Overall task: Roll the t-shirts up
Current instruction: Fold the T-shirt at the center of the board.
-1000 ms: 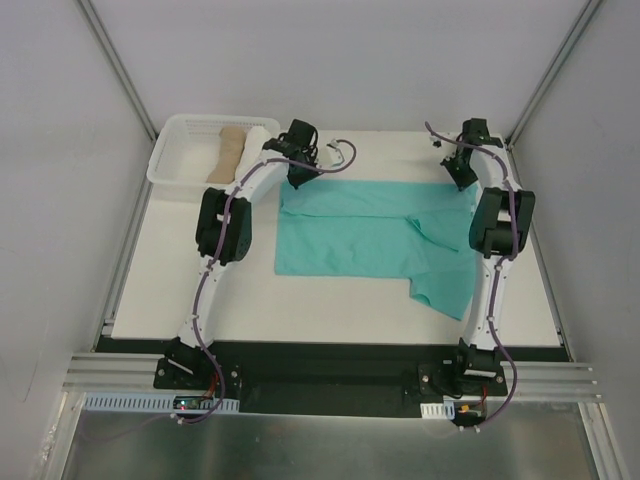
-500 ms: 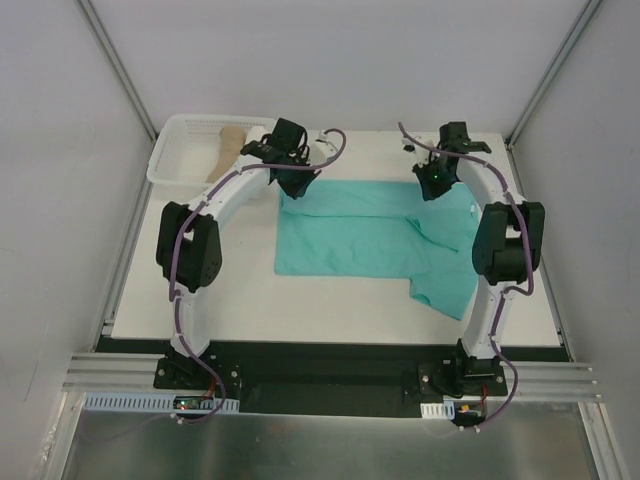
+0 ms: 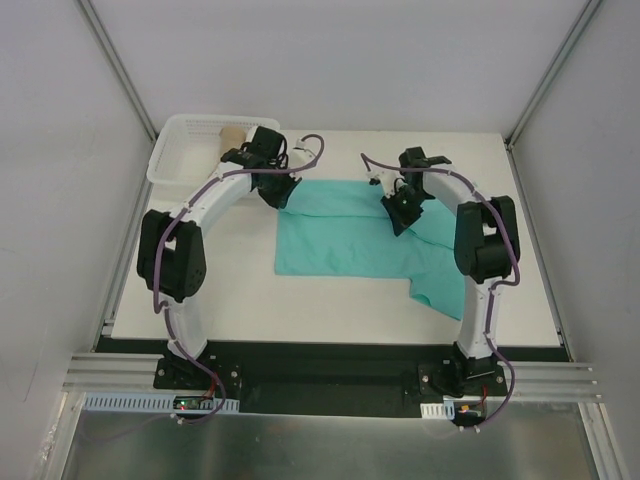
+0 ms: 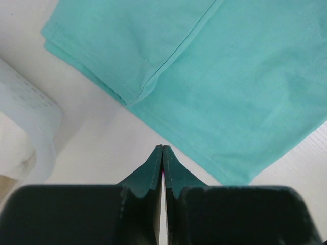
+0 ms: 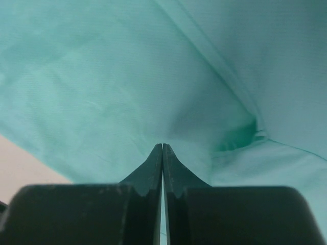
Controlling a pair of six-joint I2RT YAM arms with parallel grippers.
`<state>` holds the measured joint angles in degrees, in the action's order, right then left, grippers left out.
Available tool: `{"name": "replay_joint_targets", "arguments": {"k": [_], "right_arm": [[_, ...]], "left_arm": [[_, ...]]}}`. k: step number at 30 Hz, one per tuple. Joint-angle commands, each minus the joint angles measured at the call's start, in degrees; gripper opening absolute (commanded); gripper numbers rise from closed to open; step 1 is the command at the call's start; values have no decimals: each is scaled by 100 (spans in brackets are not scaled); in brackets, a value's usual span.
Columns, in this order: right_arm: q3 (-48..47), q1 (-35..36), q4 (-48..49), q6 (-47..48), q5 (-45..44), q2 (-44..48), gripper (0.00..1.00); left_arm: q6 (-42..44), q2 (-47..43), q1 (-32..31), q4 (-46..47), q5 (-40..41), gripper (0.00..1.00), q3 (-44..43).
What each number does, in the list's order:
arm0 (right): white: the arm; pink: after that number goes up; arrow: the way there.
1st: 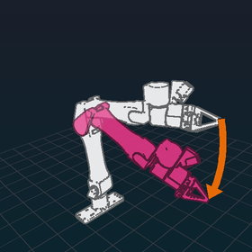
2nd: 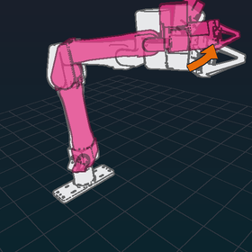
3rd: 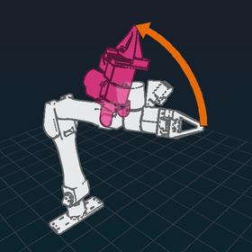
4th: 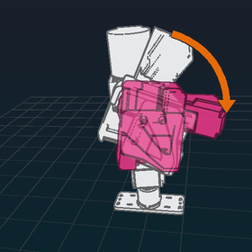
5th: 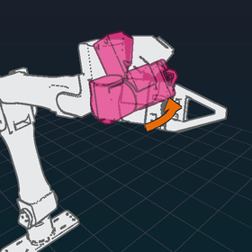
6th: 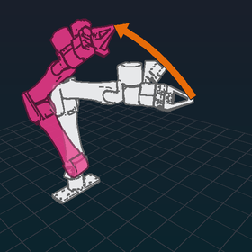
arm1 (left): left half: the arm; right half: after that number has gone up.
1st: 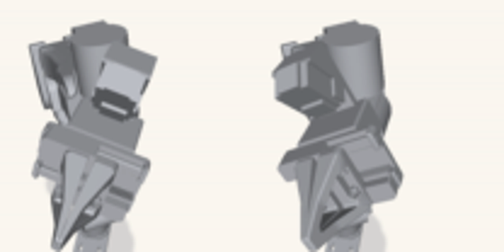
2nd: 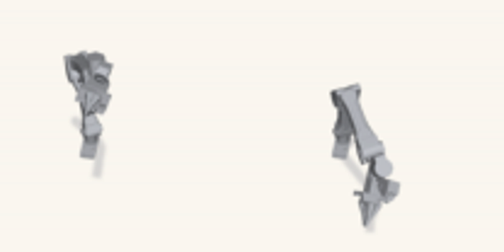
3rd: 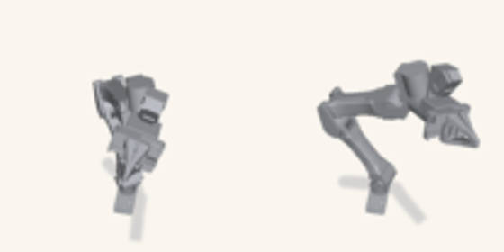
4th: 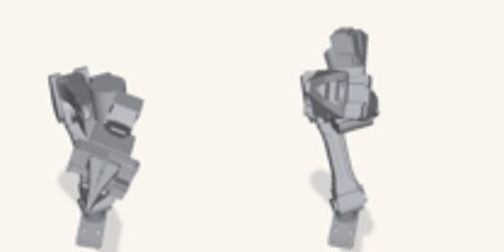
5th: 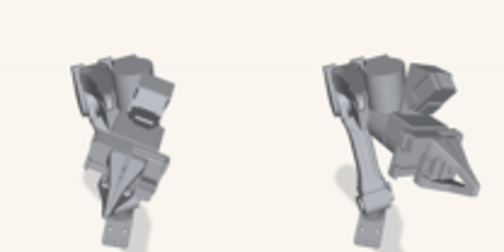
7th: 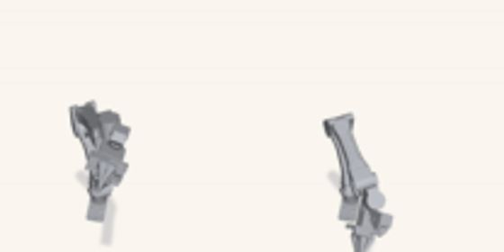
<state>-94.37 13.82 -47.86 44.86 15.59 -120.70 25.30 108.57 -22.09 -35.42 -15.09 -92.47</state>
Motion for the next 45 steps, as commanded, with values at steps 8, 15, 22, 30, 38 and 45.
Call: {"name": "replay_joint_targets", "arguments": {"k": [8, 15, 22, 30, 38, 45], "right_arm": [[1723, -625, 1399, -84, 218, 3774, 33], [1550, -933, 116, 730, 546, 4393, 90], [2153, -2058, -2518, 3893, 1626, 4446, 69], [4892, -2551, -1692, 7527, 1262, 5778, 67], [5025, -2613, -1859, 8916, 700, 5031, 60], [4919, -2894, -1490, 9532, 506, 4433, 57]], "left_arm": [[906, -1118, 47, -9, -451, 41, 940], [617, -1225, -76, -26, -302, 57, 976], [898, -1303, -393, -105, -170, 59, 1414], [573, -1173, -375, -105, -249, 70, 1618], [370, -1049, -191, -114, -442, 68, 1644], [353, -882, -77, -114, -442, 66, 1670]]}}
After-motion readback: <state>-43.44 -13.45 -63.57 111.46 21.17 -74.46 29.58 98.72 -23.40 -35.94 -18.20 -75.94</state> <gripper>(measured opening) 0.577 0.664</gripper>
